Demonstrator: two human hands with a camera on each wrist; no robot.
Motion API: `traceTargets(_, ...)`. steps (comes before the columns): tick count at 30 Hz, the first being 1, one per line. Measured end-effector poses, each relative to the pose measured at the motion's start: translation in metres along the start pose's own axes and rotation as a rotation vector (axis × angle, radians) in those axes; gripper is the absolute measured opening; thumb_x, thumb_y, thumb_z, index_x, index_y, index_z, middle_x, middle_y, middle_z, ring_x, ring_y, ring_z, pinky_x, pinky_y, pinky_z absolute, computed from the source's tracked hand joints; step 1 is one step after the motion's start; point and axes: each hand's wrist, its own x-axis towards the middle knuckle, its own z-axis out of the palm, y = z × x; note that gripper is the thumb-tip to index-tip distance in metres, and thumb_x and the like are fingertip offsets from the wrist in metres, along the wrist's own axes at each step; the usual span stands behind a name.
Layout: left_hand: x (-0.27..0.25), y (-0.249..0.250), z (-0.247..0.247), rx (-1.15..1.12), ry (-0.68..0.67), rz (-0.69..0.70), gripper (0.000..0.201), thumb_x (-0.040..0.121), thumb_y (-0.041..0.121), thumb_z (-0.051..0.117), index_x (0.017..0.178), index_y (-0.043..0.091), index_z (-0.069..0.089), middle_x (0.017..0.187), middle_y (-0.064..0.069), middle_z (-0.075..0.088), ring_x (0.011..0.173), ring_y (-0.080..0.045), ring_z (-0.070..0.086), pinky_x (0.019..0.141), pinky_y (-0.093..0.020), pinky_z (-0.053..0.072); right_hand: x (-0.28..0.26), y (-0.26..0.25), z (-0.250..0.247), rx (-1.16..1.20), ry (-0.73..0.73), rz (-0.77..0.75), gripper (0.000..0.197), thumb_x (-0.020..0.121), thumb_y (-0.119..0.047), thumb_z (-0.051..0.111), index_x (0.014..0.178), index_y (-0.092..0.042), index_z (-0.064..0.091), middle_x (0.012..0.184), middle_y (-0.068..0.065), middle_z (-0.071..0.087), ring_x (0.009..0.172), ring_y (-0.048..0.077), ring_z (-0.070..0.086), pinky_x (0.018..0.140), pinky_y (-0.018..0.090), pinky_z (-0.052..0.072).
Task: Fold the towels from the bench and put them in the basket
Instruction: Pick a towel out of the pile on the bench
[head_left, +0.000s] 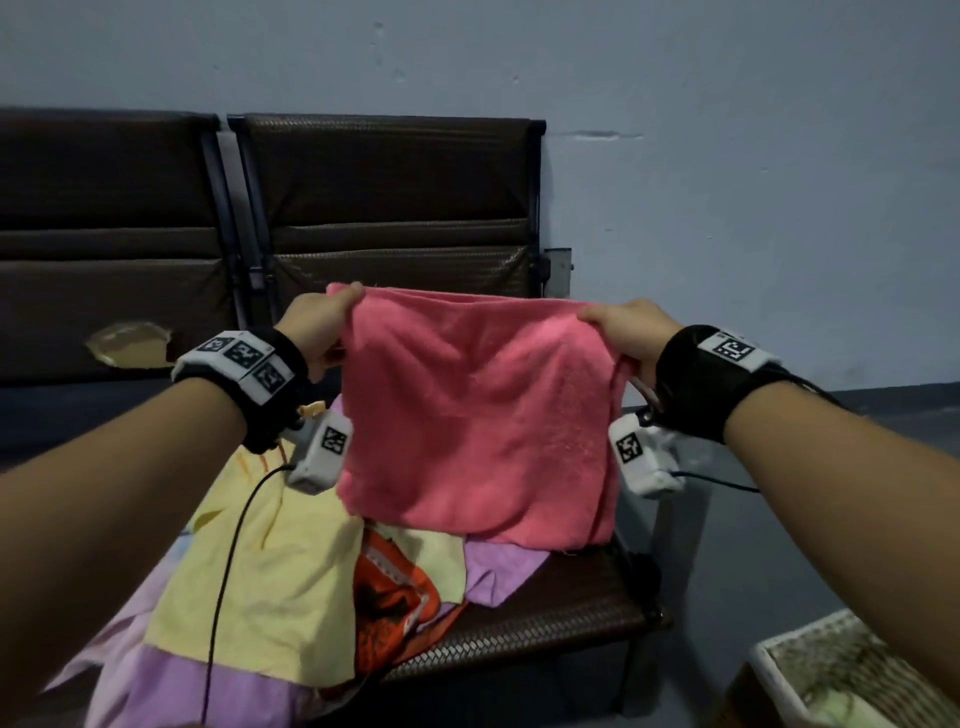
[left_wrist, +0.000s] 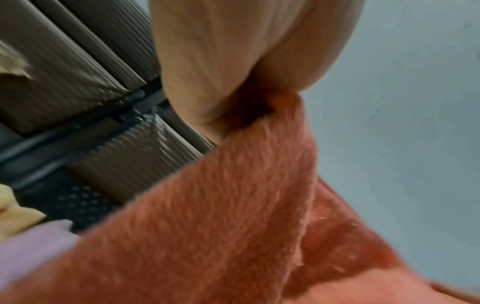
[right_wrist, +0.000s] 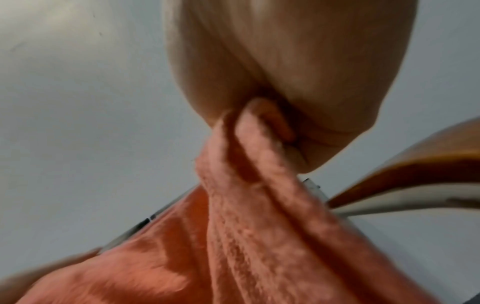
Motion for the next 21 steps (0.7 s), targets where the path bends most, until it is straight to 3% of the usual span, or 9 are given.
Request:
traceTargets(3, -0.006, 0.012, 0.025, -0.080, 0.056, 0.038, 0.051, 0.095, 0.044, 0.061, 0.120, 0.000, 0.063, 0.121, -0.013, 0.066, 0.109, -0.026, 0.065, 0.103, -0.041, 0.050, -0.005, -0.009, 0.018, 0.237, -0.079, 0.042, 0.021, 0.095, -0.025, 0.065, 0.085, -0.006, 0.063, 0.061, 0.002, 0.064, 0.039, 0.012, 0.058, 0.040, 0.021, 0.045)
traceTargets(5, -0.017, 0.020, 0.043, -0.100, 0.067, 0.079, 0.056, 0.096, 0.044, 0.058, 0.125, -0.004, 0.060, 0.121, -0.017, 0.067, 0.111, -0.029, 0.066, 0.103, -0.046, 0.050, -0.011, -0.018, 0.030, 0.332, -0.143, 0.040, 0.017, 0.097, -0.021, 0.064, 0.093, -0.005, 0.064, 0.068, 0.004, 0.068, 0.045, 0.011, 0.063, 0.043, 0.021, 0.049)
traceTargets(8, -0.044, 0.026, 0.072, -0.085, -0.045, 0.158, 0.042, 0.097, 0.042, 0.059, 0.101, 0.001, 0.069, 0.101, -0.018, 0.070, 0.093, -0.026, 0.067, 0.087, -0.045, 0.054, -0.021, -0.033, 0.050, 0.386, -0.188, 0.004, 0.010, 0.098, -0.014, 0.059, 0.092, -0.006, 0.062, 0.073, 0.005, 0.062, 0.047, 0.011, 0.060, 0.042, 0.021, 0.047)
traceTargets(10, -0.065, 0.024, 0.088, -0.069, -0.160, 0.225, 0.032, 0.097, 0.036, 0.063, 0.088, 0.007, 0.073, 0.088, -0.020, 0.070, 0.080, -0.025, 0.063, 0.073, -0.039, 0.049, -0.030, -0.040, 0.057, 0.400, -0.283, -0.002, 0.015, 0.099, -0.022, 0.056, 0.096, -0.009, 0.063, 0.074, 0.004, 0.061, 0.053, 0.013, 0.060, 0.045, 0.022, 0.048)
traceTargets(13, -0.087, 0.024, 0.092, -0.007, -0.345, 0.262, 0.023, 0.093, 0.023, 0.067, 0.092, 0.002, 0.076, 0.073, -0.011, 0.069, 0.058, -0.013, 0.060, 0.058, -0.024, 0.047, -0.042, -0.041, 0.055, 0.343, -0.393, -0.003, 0.031, 0.096, -0.038, 0.060, 0.107, -0.011, 0.069, 0.078, 0.006, 0.068, 0.062, 0.018, 0.065, 0.054, 0.025, 0.053)
traceTargets(15, -0.091, 0.025, 0.085, -0.015, -0.431, 0.182, 0.028, 0.087, 0.021, 0.060, 0.089, -0.003, 0.074, 0.076, -0.012, 0.068, 0.057, -0.014, 0.057, 0.059, -0.024, 0.047, -0.045, -0.037, 0.051, 0.219, -0.334, -0.016, 0.027, 0.095, -0.025, 0.060, 0.108, -0.003, 0.068, 0.087, 0.012, 0.066, 0.068, 0.022, 0.062, 0.062, 0.030, 0.054)
traceTargets(17, -0.088, 0.025, 0.076, -0.073, -0.386, 0.108, 0.030, 0.086, 0.019, 0.051, 0.084, 0.003, 0.076, 0.079, -0.011, 0.074, 0.062, -0.016, 0.063, 0.060, -0.023, 0.053, -0.047, -0.033, 0.049, 0.126, -0.293, -0.036, 0.017, 0.093, -0.007, 0.051, 0.102, -0.002, 0.065, 0.093, 0.014, 0.061, 0.074, 0.024, 0.060, 0.070, 0.036, 0.056)
traceTargets(19, -0.081, 0.021, 0.070, -0.058, -0.251, 0.118, 0.028, 0.089, 0.008, 0.047, 0.099, 0.007, 0.073, 0.089, -0.009, 0.074, 0.077, -0.020, 0.066, 0.064, -0.023, 0.055, -0.048, -0.030, 0.046, 0.075, -0.335, -0.068, 0.032, 0.086, 0.004, 0.044, 0.107, -0.002, 0.068, 0.089, 0.011, 0.063, 0.066, 0.020, 0.058, 0.057, 0.030, 0.052)
traceTargets(21, -0.074, 0.013, 0.067, -0.010, -0.239, 0.110, 0.044, 0.085, 0.001, 0.051, 0.127, 0.014, 0.058, 0.108, -0.012, 0.069, 0.091, -0.023, 0.062, 0.075, -0.030, 0.050, -0.051, -0.029, 0.043, 0.109, -0.450, -0.092, 0.048, 0.081, 0.007, 0.043, 0.113, -0.011, 0.072, 0.085, 0.005, 0.066, 0.058, 0.014, 0.056, 0.046, 0.023, 0.045)
